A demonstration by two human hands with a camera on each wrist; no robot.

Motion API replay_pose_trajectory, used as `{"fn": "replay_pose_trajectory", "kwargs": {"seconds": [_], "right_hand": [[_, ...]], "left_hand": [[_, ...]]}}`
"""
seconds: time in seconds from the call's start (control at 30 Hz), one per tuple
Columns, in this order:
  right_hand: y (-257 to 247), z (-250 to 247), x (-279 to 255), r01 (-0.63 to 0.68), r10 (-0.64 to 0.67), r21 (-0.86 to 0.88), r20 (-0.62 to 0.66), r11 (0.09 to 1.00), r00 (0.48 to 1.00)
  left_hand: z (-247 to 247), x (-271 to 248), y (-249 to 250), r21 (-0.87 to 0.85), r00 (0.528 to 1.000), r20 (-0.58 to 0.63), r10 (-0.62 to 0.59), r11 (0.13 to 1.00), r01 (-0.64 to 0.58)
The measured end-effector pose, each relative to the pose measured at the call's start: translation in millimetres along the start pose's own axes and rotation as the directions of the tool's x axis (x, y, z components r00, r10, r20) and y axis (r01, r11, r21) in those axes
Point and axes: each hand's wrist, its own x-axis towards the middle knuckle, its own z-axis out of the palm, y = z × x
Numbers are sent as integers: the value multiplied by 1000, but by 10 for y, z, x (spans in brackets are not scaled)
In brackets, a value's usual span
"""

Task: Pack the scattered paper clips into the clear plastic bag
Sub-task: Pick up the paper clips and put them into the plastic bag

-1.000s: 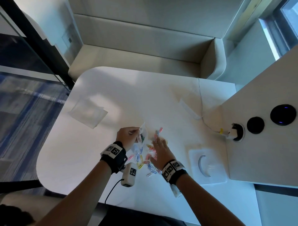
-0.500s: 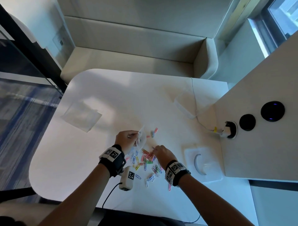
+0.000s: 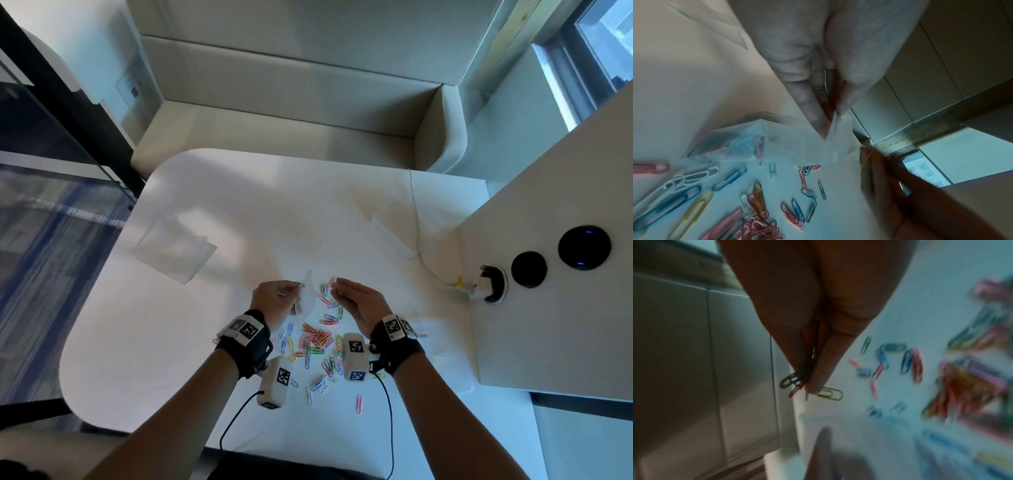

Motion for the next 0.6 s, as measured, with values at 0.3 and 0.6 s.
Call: {"fn": "replay_pose_trajectory", "kwargs": {"seconds": [0.3, 0.6], "right_hand": [[99, 496, -140, 243, -243, -831, 135, 501, 961], [46, 730, -118, 284, -119, -922, 261, 265, 958]], "left_hand": [[-13, -34, 57, 76, 998, -9, 64, 995, -63], [-103, -34, 130, 69, 996, -57, 63, 996, -59]]}}
